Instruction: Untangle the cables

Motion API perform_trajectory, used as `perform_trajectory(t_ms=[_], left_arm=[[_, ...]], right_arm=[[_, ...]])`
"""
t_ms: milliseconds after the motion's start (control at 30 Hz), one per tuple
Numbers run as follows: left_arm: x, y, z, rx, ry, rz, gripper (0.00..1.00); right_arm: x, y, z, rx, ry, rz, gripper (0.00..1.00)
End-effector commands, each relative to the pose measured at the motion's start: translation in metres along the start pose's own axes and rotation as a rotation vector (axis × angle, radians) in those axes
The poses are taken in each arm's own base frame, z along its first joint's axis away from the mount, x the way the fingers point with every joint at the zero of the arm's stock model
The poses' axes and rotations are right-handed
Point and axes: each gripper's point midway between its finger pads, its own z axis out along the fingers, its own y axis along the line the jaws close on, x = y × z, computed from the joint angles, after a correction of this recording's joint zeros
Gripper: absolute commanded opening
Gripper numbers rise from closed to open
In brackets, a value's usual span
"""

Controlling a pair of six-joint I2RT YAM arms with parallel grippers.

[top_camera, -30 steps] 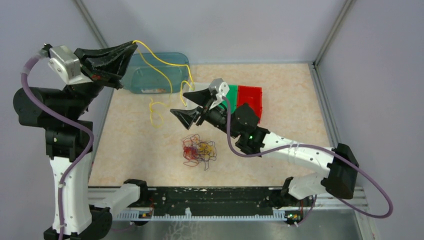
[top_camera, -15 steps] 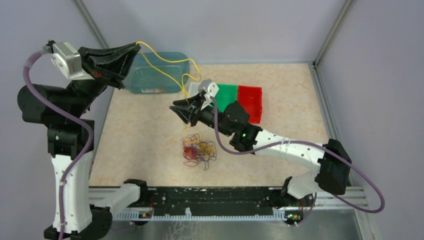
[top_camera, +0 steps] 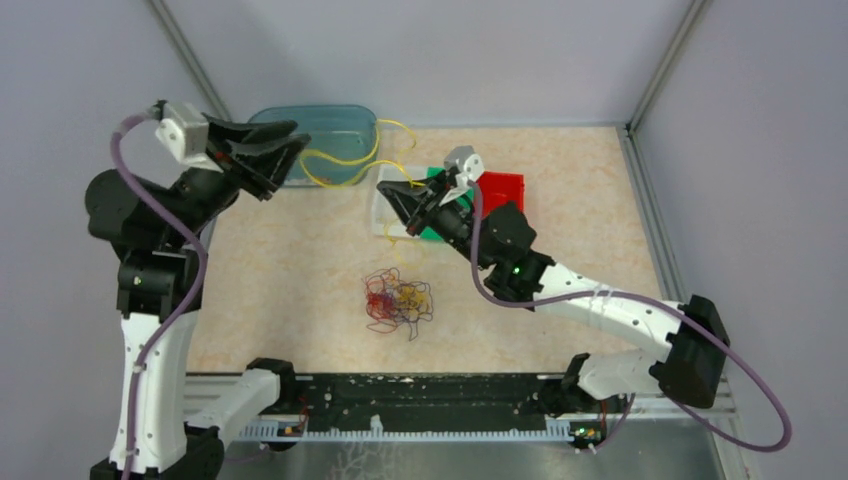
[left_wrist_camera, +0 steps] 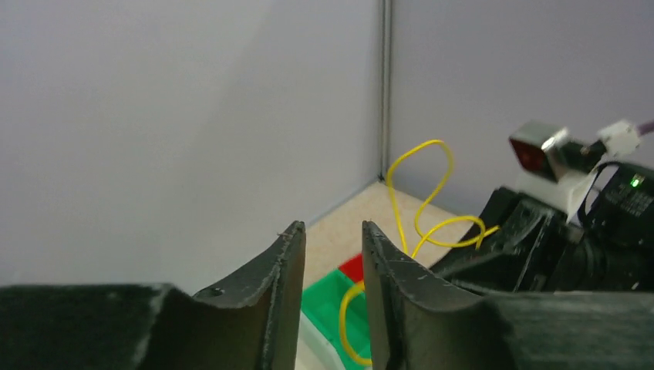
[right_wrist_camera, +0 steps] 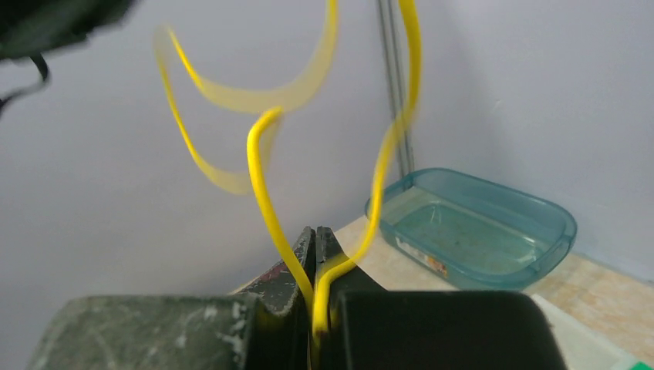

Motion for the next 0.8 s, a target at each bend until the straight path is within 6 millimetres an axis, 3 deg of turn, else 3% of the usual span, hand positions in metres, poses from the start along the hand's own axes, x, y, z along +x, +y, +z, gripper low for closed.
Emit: perform_trajectory(t_ms=[0, 33, 67, 133, 500, 767], left_arm=[[0.081, -0.018, -0.003, 0.128, 0.256, -0.231, 0.59], [0.096, -0.023, -0.004, 0.160, 0.305, -0.272, 0.80], [0.109, -0.026, -0.005, 0.187, 0.351, -0.305, 0.90], [0.125, -0.027, -0.005, 0.206, 0.409, -0.339, 0.98], [0.129, -0.020, -0.014, 0.171, 0.411, -0.199, 0.98], [0.133, -0.018, -0.019, 0.158, 0.415, -0.164, 0.99]], right_arm=[[-0.053, -0.009, -0.011, 0.033, -0.128, 0.044, 0.00], [-0.056, -0.012, -0.013, 0.042, -0.135, 0.059, 0.00], [-0.060, -0.017, -0.015, 0.057, -0.148, 0.070, 0.00], [-0.067, -0.029, -0.021, 0.104, -0.169, 0.077, 0.00], [-0.081, -0.109, -0.055, 0.349, -0.115, -0.051, 0.00], [-0.106, -0.136, -0.074, 0.463, -0.161, -0.090, 0.00]])
